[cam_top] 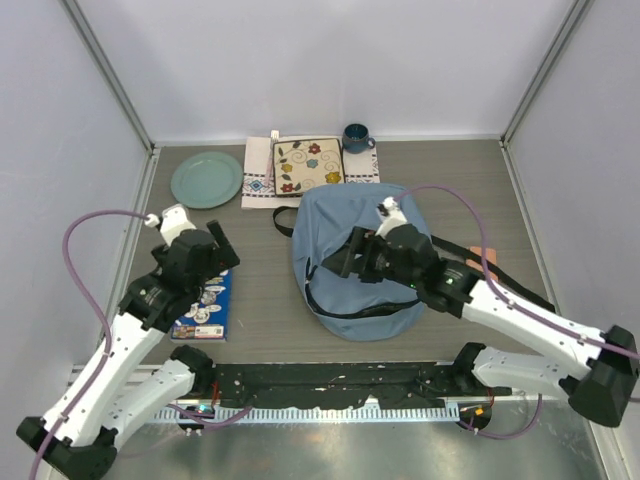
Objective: Pack the student bag
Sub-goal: Pick up the book from the center of the board.
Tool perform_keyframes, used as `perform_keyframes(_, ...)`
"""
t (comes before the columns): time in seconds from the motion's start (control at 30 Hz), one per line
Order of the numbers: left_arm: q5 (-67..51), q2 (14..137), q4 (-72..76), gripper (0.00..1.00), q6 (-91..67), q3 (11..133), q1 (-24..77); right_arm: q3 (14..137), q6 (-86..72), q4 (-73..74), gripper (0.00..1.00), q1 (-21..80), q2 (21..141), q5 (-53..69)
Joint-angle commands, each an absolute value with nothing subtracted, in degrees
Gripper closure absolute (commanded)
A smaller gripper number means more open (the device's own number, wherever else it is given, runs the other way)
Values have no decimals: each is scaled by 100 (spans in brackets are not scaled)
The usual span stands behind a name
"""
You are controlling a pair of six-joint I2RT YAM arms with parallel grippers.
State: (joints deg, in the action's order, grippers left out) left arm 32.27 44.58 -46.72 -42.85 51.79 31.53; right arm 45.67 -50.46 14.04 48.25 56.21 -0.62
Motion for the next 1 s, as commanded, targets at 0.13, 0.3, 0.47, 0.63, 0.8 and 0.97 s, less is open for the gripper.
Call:
perform_keyframes(0.13,2453,4421,-4755,0,-4202,4869,1812,5326,-4650,370,21,5739,6925,281)
perform_keyframes(0.3,2084,4404,-4922,0,-3789,5045,898,5756,-4475,421,21,6082,7487,281)
perform_keyframes(0.47,1030,4508,-4860,1,-3463,4887,-646,6169,-4342,615,21,6275,7997,211)
perform_keyframes(0.63,159,4684,-4668,0,-3507,4702,-1362,6381,-4236,791,21,6311,8226,27)
perform_keyframes(0.8,18,4887,-4597,0,-3482,4640,-1389,6442,-4210,862,21,6302,8314,-395)
perform_keyframes(0.97,-165,4887,-4500,0,-3384,4641,-1397,6679,-4140,949,20,6249,8525,-229)
